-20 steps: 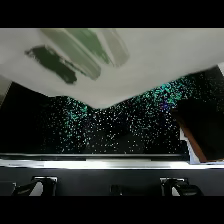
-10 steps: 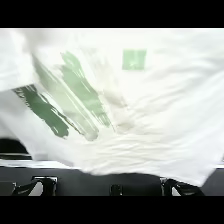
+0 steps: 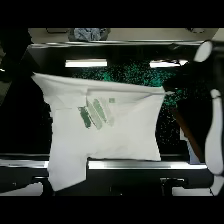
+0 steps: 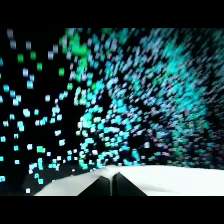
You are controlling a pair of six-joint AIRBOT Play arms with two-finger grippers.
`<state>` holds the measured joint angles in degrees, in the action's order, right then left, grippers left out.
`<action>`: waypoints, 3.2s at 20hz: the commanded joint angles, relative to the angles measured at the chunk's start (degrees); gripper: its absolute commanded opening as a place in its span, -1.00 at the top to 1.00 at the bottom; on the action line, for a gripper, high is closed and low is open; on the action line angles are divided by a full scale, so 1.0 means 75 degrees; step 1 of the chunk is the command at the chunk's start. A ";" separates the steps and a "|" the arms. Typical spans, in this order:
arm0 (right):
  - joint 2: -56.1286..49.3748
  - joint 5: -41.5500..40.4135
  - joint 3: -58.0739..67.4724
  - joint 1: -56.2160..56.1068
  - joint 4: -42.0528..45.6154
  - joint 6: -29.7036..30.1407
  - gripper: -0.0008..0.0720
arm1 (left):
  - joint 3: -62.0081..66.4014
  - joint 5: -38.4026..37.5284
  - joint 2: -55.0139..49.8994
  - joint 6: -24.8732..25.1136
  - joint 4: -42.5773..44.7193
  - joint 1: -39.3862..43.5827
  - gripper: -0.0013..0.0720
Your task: Fold the shirts.
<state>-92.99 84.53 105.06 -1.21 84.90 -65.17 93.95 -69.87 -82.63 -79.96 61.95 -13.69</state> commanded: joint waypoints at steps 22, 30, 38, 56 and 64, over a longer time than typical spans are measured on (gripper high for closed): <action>-0.2439 -0.0729 -0.0131 0.0000 -0.0236 0.0396 0.86 | -0.0938 -0.0828 -0.2305 -0.0038 0.1291 0.0557 0.87; -0.1958 -0.0160 0.0137 0.0189 -0.0533 0.0265 -0.62 | -0.0391 -0.1469 -0.2165 -0.0423 0.1084 0.0233 -0.33; -0.0256 0.1189 -0.2183 0.1189 -0.1606 0.0708 -0.55 | -0.4570 -0.1329 0.0318 0.0221 0.0970 -0.0755 -0.33; 0.0653 -0.0350 -0.5249 0.1046 -0.1507 0.0947 -0.56 | -0.8582 0.1186 0.1888 0.0612 -0.0469 0.0096 0.86; 0.0481 -0.1276 -0.5852 0.1046 -0.1839 0.0758 -0.50 | -0.8582 0.1183 0.1903 0.0673 -0.0469 0.0090 0.86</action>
<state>-88.75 77.80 62.04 6.68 71.57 -58.54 29.63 -64.99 -68.40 -75.42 58.00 -13.06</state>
